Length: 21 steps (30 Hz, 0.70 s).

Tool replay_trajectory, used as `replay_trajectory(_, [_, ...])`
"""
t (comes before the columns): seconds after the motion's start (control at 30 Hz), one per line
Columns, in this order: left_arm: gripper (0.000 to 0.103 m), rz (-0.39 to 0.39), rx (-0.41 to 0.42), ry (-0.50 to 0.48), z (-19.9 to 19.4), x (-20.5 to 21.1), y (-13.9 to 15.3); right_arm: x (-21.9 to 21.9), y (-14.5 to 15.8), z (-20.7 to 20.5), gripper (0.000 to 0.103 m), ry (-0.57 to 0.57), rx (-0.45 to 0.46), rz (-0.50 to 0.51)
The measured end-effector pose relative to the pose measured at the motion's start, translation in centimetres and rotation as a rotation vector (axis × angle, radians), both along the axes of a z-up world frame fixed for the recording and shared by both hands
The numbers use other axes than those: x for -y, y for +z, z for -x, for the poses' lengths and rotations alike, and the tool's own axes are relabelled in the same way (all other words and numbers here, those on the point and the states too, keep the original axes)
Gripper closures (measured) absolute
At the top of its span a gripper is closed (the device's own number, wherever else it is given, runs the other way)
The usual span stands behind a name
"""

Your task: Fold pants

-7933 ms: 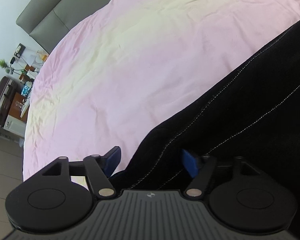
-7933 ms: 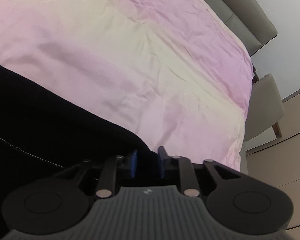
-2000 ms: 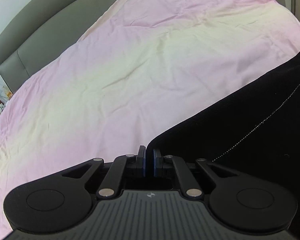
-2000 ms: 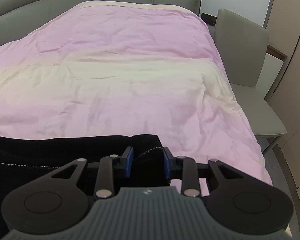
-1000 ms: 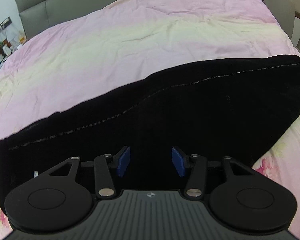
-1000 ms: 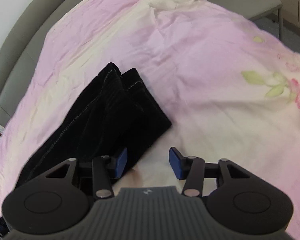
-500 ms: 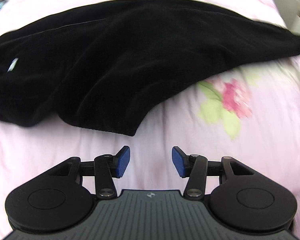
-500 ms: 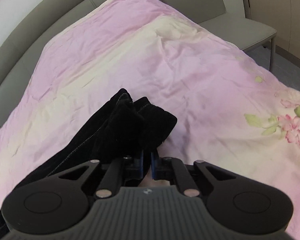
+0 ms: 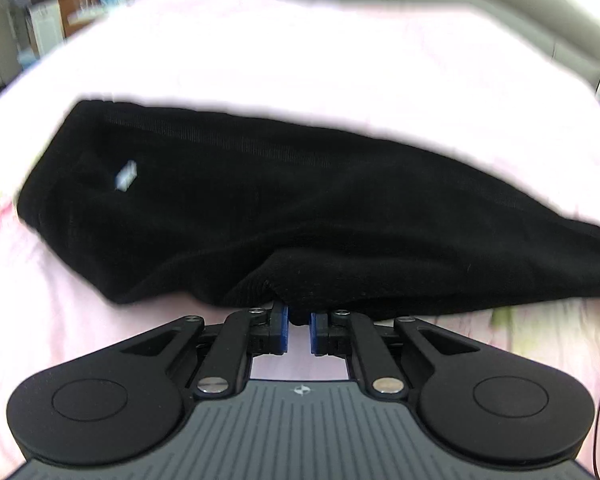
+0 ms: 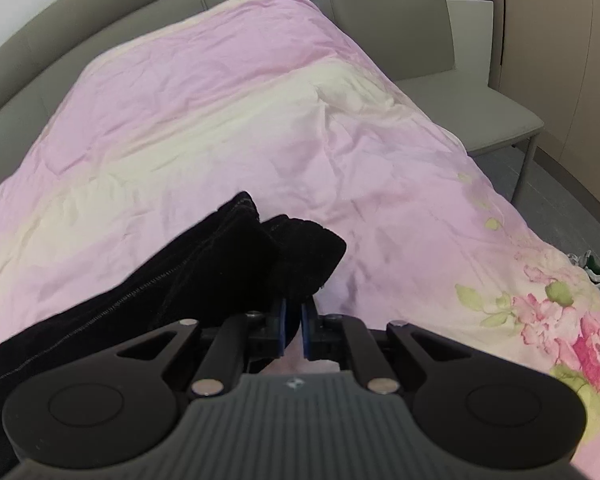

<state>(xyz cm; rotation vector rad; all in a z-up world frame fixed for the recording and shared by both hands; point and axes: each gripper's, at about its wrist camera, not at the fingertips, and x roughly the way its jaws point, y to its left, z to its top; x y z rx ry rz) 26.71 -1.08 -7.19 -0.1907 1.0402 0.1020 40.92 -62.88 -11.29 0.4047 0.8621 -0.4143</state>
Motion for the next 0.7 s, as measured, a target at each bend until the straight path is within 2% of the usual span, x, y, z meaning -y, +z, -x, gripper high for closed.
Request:
replay_trajectory(0.03, [0.093, 0.011, -0.075, -0.002, -0.2, -0.4, -1.5, 0.1, -0.9, -0.1, 0.103, -0.007, -0.034, -0.001])
replay_trajectory(0.1, [0.093, 0.034, -0.161, 0.007, 0.0, -0.4, -4.2, 0.1, -3.1, 0.0, 0.103, -0.021, -0.091, -0.007])
replay_trajectory(0.2, [0.093, 0.025, -0.199, -0.002, 0.7, -0.5, -6.4, 0.4, -5.0, 0.6, 0.102, -0.015, -0.112, -0.011])
replay_trajectory(0.3, [0.092, -0.002, -0.245, -0.045, 0.7, -0.2, -7.5, 0.7, -5.0, 0.7, 0.099, -0.002, -0.111, -0.018])
replay_trajectory(0.37, [0.091, -0.042, -0.268, -0.098, 0.4, 0.6, -7.3, 1.1, -4.5, 0.8, 0.084, 0.001, -0.118, -0.007])
replay_trajectory(0.43, [0.090, -0.083, -0.319, -0.164, 0.4, 1.2, -7.1, 1.7, -3.9, 1.1, 0.076, 0.016, -0.116, -0.011])
replay_trajectory(0.47, [0.089, -0.106, -0.321, -0.195, 0.7, 1.4, -6.9, 2.0, -3.5, 1.4, 0.078, 0.021, -0.115, -0.019])
replay_trajectory(0.53, [0.088, -0.150, -0.309, -0.252, 1.9, 2.3, -6.3, 2.5, -2.6, 2.0, 0.075, 0.006, -0.133, -0.002])
replay_trajectory(0.57, [0.085, -0.161, -0.296, -0.271, 2.3, 2.5, -5.8, 2.9, -2.2, 2.4, 0.075, 0.010, -0.126, -0.024])
replay_trajectory(0.6, [0.080, -0.161, -0.282, -0.286, 2.6, 2.5, -5.4, 3.4, -1.9, 2.9, 0.075, 0.012, -0.114, -0.059])
replay_trajectory(0.67, [0.079, -0.148, -0.237, -0.311, 3.0, 3.2, -4.1, 4.0, -1.2, 3.7, 0.067, 0.011, -0.090, -0.116])
replay_trajectory(0.7, [0.077, -0.143, -0.213, -0.315, 3.1, 3.2, -3.5, 4.1, -0.8, 3.9, 0.067, 0.011, -0.077, -0.122])
